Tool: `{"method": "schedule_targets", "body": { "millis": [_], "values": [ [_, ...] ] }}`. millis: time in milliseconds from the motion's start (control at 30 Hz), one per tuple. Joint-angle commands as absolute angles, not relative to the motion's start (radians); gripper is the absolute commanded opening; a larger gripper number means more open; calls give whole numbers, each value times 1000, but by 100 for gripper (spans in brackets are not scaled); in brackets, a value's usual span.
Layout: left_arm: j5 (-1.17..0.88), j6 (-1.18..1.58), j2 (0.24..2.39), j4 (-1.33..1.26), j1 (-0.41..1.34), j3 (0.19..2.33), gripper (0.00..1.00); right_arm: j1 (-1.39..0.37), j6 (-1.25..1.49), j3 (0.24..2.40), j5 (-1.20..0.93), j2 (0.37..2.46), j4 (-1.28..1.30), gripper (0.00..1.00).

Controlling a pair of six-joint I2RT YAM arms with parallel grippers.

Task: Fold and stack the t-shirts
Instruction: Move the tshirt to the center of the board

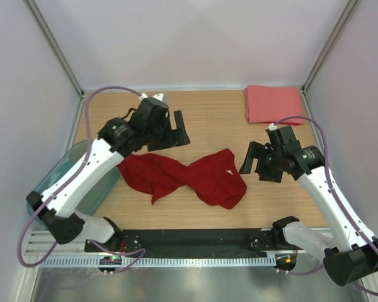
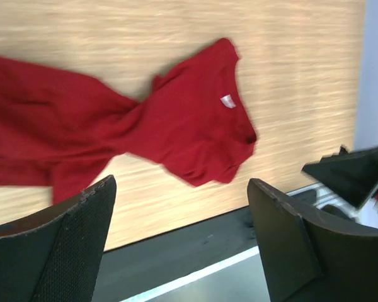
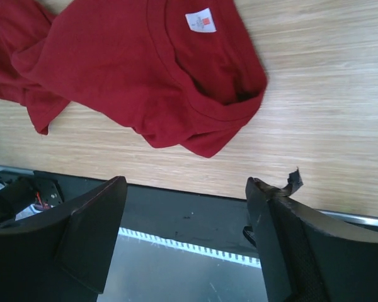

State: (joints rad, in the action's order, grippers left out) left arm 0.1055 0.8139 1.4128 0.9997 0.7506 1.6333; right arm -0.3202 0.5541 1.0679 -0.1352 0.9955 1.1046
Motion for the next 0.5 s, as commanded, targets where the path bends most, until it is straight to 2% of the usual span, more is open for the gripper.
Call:
{"method": "schedule_targets", "body": {
  "millis": [0, 33, 67, 133, 267, 467],
  "values": [
    [140, 747, 1287, 1042, 729, 1508, 84, -340, 548, 1014, -241, 1057, 968, 82],
    [115, 746, 1276, 1032, 726, 1417, 77, -345, 552, 1006, -230, 1080, 913, 77],
    [86, 746, 1269, 1022, 726, 1379, 74, -350, 560, 997, -198, 1141, 885, 69],
    [55, 746, 1255, 1013, 726, 1313, 68, -360, 569, 999, -154, 1210, 795, 65],
    [40, 718, 1227, 986, 724, 1227, 66, -385, 632, 1061, -51, 1420, 655, 56],
    [113, 637, 1238, 1029, 723, 1269, 66, -387, 637, 1196, 89, 1693, 546, 61]
  ]
}}
